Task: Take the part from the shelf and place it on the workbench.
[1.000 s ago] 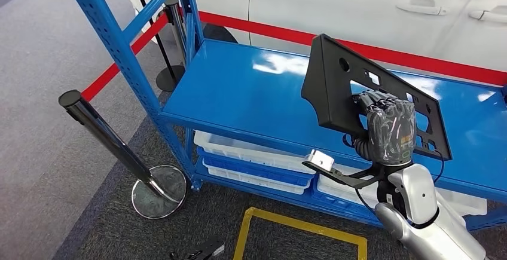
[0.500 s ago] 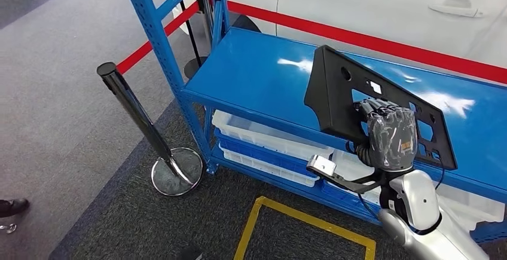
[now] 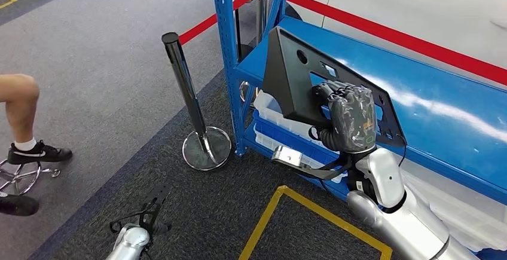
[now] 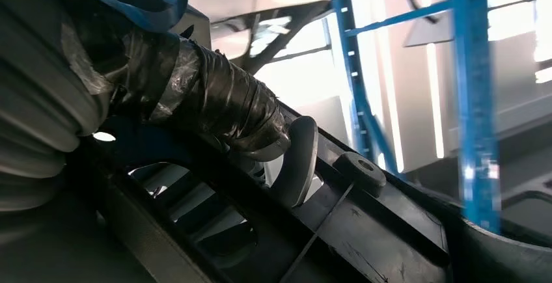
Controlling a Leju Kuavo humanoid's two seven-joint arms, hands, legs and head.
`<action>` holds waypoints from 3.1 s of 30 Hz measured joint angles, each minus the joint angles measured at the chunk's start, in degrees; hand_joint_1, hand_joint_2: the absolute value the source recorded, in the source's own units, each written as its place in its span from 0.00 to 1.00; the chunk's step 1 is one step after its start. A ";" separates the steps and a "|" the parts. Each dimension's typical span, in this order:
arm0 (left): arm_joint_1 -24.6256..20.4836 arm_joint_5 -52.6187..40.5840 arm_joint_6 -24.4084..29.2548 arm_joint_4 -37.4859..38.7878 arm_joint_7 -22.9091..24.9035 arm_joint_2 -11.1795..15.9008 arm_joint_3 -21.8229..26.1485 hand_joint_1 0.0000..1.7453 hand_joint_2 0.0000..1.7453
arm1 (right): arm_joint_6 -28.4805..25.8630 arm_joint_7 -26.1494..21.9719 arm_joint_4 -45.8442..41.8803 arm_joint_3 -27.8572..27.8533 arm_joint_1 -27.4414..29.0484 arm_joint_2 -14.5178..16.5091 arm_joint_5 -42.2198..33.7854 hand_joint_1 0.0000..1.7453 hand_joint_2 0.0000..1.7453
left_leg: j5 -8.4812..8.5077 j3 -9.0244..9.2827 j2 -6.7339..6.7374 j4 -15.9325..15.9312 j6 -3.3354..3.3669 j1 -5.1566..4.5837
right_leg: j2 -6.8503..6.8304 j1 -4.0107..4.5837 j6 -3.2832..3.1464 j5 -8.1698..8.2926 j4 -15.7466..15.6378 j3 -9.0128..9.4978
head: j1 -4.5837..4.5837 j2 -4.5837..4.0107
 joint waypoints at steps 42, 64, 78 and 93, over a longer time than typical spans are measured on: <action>4.04 7.24 -3.50 14.76 -1.17 4.07 21.96 0.00 1.00 | -0.84 1.27 -4.94 -4.11 7.47 -7.53 2.43 1.00 1.00 | -7.66 -7.23 2.75 14.37 -3.95 1.48 | -2.35 1.35 -3.44 3.98 -10.18 1.77 | -0.62 0.00; 4.17 -1.50 -8.30 15.13 -4.82 5.05 19.88 0.00 1.00 | 1.34 1.83 -6.11 -6.12 8.73 -10.92 2.44 1.00 1.00 | 1.53 -1.91 -1.83 1.12 -1.24 0.70 | 2.69 0.99 -1.58 0.13 -8.30 4.36 | -0.63 0.01; 3.58 -3.83 -11.74 15.52 -4.88 4.62 19.34 0.00 1.00 | 2.72 0.71 -7.95 -8.82 11.22 -11.51 2.14 1.00 1.00 | -4.81 2.75 6.44 5.76 -3.35 0.92 | -6.53 1.44 -2.33 5.28 -9.65 -0.76 | -1.13 0.01; 2.00 -3.68 -16.72 15.52 -4.54 5.24 19.45 0.00 1.00 | 6.31 2.30 -8.43 -4.36 10.28 -7.40 7.28 1.00 1.00 | -3.40 3.29 -1.06 1.09 -0.58 0.79 | 1.18 -0.10 0.33 2.84 -5.13 -0.79 | -1.12 0.00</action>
